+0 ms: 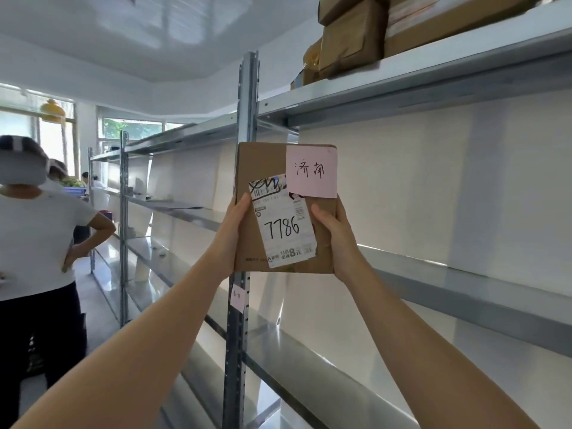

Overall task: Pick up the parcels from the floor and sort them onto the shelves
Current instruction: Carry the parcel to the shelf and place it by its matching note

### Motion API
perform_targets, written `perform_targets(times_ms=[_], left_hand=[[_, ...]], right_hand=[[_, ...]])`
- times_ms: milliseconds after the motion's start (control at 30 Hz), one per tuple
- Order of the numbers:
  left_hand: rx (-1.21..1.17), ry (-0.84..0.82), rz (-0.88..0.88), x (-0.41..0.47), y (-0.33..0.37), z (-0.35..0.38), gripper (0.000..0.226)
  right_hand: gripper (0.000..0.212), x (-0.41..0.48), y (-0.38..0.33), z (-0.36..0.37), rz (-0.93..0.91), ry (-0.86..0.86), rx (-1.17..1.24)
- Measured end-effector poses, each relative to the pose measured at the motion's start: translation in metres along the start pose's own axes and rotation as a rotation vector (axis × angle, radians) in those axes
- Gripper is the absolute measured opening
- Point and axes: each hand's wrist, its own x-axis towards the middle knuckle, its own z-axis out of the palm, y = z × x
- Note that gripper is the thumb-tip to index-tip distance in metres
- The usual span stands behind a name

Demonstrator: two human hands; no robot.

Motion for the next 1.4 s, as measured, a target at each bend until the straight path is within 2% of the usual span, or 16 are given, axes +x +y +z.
perform_targets(times_ms=[200, 300, 400, 567, 767, 900, 967, 1033, 1100, 1167, 1300, 1400], left_hand=[[-0.012, -0.014, -0.054, 0.067, -0.018, -0.005, 0.039], [-0.014, -0.012, -0.108, 0.097, -0.028, -0.01, 0.044], [-0.04, -0.005, -0.152, 0.127, -0.035, -0.019, 0.042], [-0.067, -0.07, -0.108, 0.187, -0.044, -0.041, 0.041], [-0.067, -0.131, -0.158, 0.257, -0.061, -0.07, 0.04], [-0.081, -0.152, -0.188, 0.288, -0.073, -0.079, 0.039], [-0.105, -0.161, -0.228, 0.297, -0.08, -0.08, 0.039], [-0.126, -0.16, -0.277, 0.303, -0.086, -0.081, 0.017], [-0.17, -0.135, -0.337, 0.305, -0.092, -0.082, 0.007], [-0.21, -0.095, -0.361, 0.307, -0.098, -0.083, 0.016], [-0.214, -0.073, -0.375, 0.302, -0.103, -0.079, 0.015], [-0.2, -0.084, -0.347, 0.292, -0.102, -0.072, 0.019]], right_hand=[[0.07, 0.054, 0.018, -0.011, 0.013, 0.074, -0.079], [0.05, 0.078, 0.025, -0.017, 0.073, 0.096, -0.123], [0.04, 0.103, 0.034, -0.017, 0.134, 0.106, -0.125], [0.012, 0.154, 0.054, -0.013, 0.226, 0.165, -0.13], [0.03, 0.219, 0.083, -0.001, 0.371, 0.244, -0.149], [0.019, 0.25, 0.102, -0.009, 0.49, 0.338, -0.19], [0.021, 0.257, 0.108, -0.017, 0.56, 0.388, -0.221], [0.028, 0.262, 0.111, -0.024, 0.622, 0.419, -0.269], [0.035, 0.264, 0.112, -0.028, 0.656, 0.407, -0.288], [0.037, 0.264, 0.111, -0.03, 0.654, 0.381, -0.267], [0.038, 0.261, 0.108, -0.032, 0.623, 0.355, -0.232], [0.034, 0.252, 0.103, -0.034, 0.677, 0.342, -0.292]])
